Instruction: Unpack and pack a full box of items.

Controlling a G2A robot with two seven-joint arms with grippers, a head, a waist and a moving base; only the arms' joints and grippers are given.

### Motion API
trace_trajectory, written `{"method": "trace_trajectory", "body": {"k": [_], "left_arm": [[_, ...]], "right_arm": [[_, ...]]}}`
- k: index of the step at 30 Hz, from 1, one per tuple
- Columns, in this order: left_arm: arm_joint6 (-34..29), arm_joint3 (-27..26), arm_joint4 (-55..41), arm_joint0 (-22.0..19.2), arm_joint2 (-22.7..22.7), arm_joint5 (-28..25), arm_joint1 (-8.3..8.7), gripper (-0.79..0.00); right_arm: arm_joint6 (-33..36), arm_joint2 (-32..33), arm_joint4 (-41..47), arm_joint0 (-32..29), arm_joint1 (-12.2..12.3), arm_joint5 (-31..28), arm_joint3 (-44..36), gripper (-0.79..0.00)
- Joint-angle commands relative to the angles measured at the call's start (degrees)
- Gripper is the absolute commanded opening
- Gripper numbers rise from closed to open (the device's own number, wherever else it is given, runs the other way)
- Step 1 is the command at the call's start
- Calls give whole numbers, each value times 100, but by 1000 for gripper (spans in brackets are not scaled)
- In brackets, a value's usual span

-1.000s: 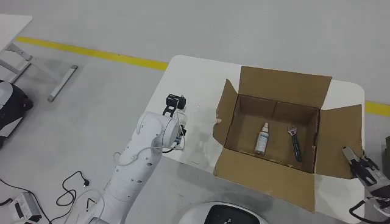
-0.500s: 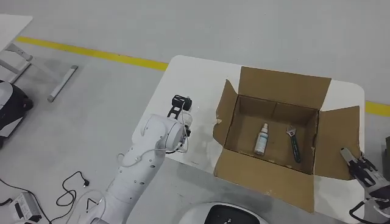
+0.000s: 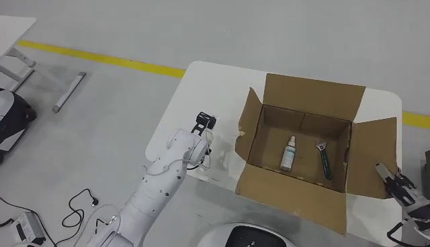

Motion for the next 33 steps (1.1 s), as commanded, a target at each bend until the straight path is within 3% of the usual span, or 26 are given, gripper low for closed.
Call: {"method": "trace_trajectory", "body": {"k": [1,5,8,10,13,14,17,19,20,22,24,33], "left_arm": [[30,135,-71,-19,-9,28,-8,-785],[87,292,-106,-37,-25,54,-14,-785],[117,371,-110,-62,-10,68,-22,-693],[95,437,-146,-101,7,63,-31,-529],[75,519,-173,-160,56,83,-46,-529],[87,570,-163,-181,74,92,-51,-477],[119,712,-185,-250,118,96,-67,-446],[110,782,-188,-289,139,141,-77,-299],[114,806,-188,-307,156,141,-82,-62],[124,857,-189,-335,188,114,-90,-89],[133,896,-177,-362,205,116,-96,0],[123,737,-183,-421,127,83,-93,0]], "right_arm": [[-8,-5,8,6,2,18,-16,-785],[-21,-11,18,13,8,14,-13,-785],[-23,-15,7,20,14,16,-2,-785],[-23,-20,4,23,17,15,17,-785],[-24,-27,-11,41,23,7,51,-785],[-19,-31,-10,45,24,10,60,-785],[-24,-33,-24,55,30,9,66,-785],[-37,-34,-27,55,32,16,70,-785],[-39,-34,-35,54,34,20,68,-785],[-41,-41,-37,55,37,22,65,-785],[-37,-47,-51,61,40,26,65,-785],[-46,-54,-82,82,55,65,61,-785]]}}
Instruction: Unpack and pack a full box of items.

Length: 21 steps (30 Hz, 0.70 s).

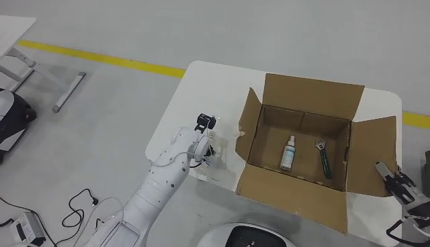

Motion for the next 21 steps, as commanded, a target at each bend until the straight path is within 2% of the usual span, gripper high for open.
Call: {"method": "trace_trajectory", "body": {"k": [1,5,10,14,18,21], "left_arm": [[-50,-191,32,34,-79,-15,18,0],[-323,-956,-11,194,-454,-24,82,0],[-787,-2576,-427,442,-1235,73,165,0],[-967,-3667,-1241,360,-1791,222,184,0],[-969,-4385,-2136,65,-1948,295,180,0],[-977,-4594,-2588,-164,-1799,130,186,0]], "right_arm": [[-8,13,-9,4,4,4,7,-785],[-2,16,-6,9,11,18,19,-785],[-8,-13,-41,16,17,34,16,-785],[0,-81,-102,9,18,40,26,-785],[-10,-174,-171,27,17,60,64,-785],[-30,-204,-198,33,18,88,89,-785]]}}
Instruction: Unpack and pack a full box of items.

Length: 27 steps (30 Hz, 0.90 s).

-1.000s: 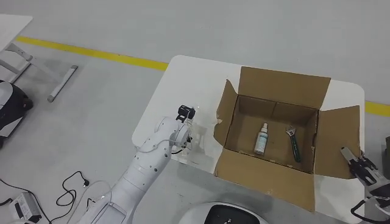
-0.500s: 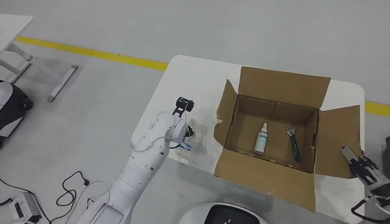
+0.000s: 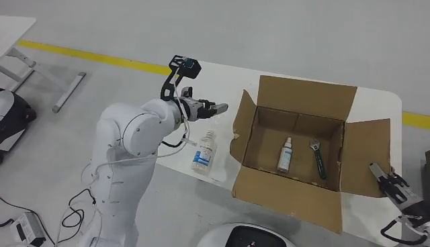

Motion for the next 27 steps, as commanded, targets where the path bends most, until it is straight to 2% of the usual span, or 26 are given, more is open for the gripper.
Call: {"method": "trace_trajectory", "body": {"k": [1,2,3,4,7,14,15,17,18,20,21,25,27], "left_arm": [[-2,-34,-204,-140,165,-105,7,0],[-46,-18,-312,-207,279,-142,7,0],[-57,3,-358,-286,375,-154,9,0],[-62,16,-404,-342,515,-124,6,0],[-81,82,-616,-527,859,-24,-6,0],[-81,82,-616,-527,859,-24,-6,0],[-81,82,-616,-527,859,-24,-6,0],[-81,82,-616,-527,859,-24,-6,0],[-81,82,-616,-527,859,-24,-6,0],[-81,82,-616,-527,859,-24,-6,0],[-81,82,-616,-527,859,-24,-6,0],[-25,86,-641,-509,863,-23,-8,0],[300,110,-900,-452,964,-99,-20,0]], "right_arm": [[-10,-13,-5,0,0,31,16,-631],[-18,-17,-3,-2,1,53,21,-413],[-25,-19,-10,-4,1,66,18,-49],[-36,-17,-2,-12,1,79,14,0],[-138,54,47,-72,2,113,-34,0],[-664,554,-15,-399,11,151,-510,-3],[-739,649,-72,-467,13,155,-621,-120],[-926,838,-225,-602,14,163,-848,-413],[-1005,920,-316,-674,13,178,-959,-486],[-1175,1092,-560,-807,10,264,-1202,-714],[-1240,1158,-747,-878,9,319,-1345,-785],[-1289,1288,-1136,-1085,1,466,-1752,-785],[-1324,1320,-1461,-1139,0,536,-1898,-785]]}}
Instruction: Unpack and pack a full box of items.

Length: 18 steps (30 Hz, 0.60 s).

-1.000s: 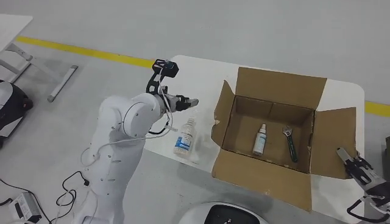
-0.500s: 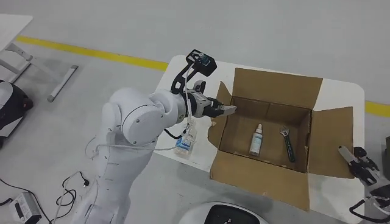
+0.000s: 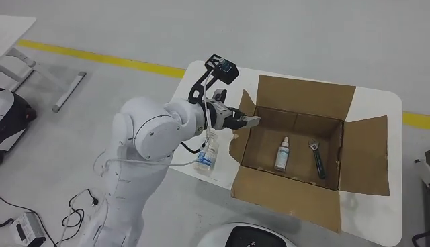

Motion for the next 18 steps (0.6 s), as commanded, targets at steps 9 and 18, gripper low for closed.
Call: {"method": "trace_trajectory", "body": {"k": [9,18], "left_arm": [[836,506,-677,-1156,1554,152,-173,0],[859,1917,-467,-1992,3123,865,-434,0]], "right_arm": [[60,-36,-92,-26,-18,50,-163,-785],[122,132,-137,-155,-35,198,42,-785]]}}
